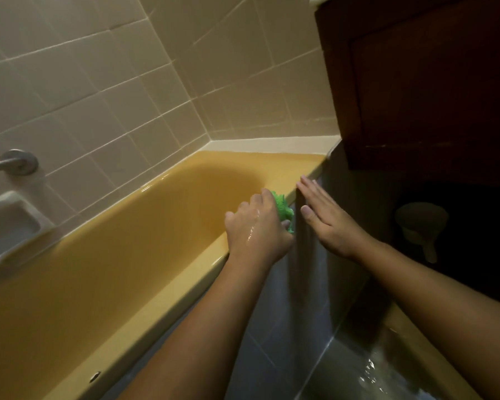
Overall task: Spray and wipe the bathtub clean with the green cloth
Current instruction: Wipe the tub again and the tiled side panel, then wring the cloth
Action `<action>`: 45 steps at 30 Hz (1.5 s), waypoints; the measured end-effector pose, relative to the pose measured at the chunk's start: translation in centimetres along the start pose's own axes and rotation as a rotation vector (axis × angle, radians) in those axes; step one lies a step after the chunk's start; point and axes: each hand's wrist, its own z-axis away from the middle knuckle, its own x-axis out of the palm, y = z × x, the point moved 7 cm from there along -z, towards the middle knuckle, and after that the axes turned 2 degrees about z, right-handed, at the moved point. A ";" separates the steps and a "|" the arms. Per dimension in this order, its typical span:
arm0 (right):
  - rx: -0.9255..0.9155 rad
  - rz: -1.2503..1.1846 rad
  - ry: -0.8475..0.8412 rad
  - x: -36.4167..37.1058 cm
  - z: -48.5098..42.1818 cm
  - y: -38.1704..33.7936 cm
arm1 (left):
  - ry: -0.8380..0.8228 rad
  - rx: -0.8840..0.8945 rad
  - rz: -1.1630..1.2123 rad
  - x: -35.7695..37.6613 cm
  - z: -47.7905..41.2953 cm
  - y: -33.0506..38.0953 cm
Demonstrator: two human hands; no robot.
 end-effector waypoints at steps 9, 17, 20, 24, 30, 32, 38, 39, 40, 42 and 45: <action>0.343 -0.775 0.271 2.0 1.8 2.1 | 0.001 0.112 0.049 1.6 -5.4 4.2; 0.567 -1.332 0.326 1.5 2.6 3.2 | -0.025 0.153 0.089 2.9 -10.3 8.8; 0.607 -1.473 0.325 0.2 3.1 3.5 | -0.015 0.146 0.094 3.2 -11.5 10.4; 0.610 -1.547 0.354 -0.8 4.0 3.3 | 0.003 0.129 0.244 3.1 -12.1 10.9; 0.520 -1.575 0.427 -2.4 5.2 1.4 | 0.079 0.131 0.794 0.7 -8.6 9.0; 0.482 -1.575 0.474 -3.0 6.1 1.0 | 0.100 0.160 0.953 0.5 -5.1 8.9; 0.532 -1.359 0.564 -1.7 11.5 0.4 | 0.053 -0.032 1.319 4.0 4.0 7.7; 0.535 -1.360 0.561 -1.2 12.2 0.5 | 0.031 -0.064 1.361 4.7 4.9 7.6; 0.543 -1.354 0.551 -0.7 12.8 0.7 | 0.018 -0.089 1.361 5.4 5.8 7.5; 0.574 -1.321 0.533 0.2 13.8 1.0 | 0.019 -0.128 1.278 6.8 7.3 6.9; 0.614 -1.285 0.493 1.7 14.9 1.4 | 0.002 -0.217 1.354 8.8 9.0 5.8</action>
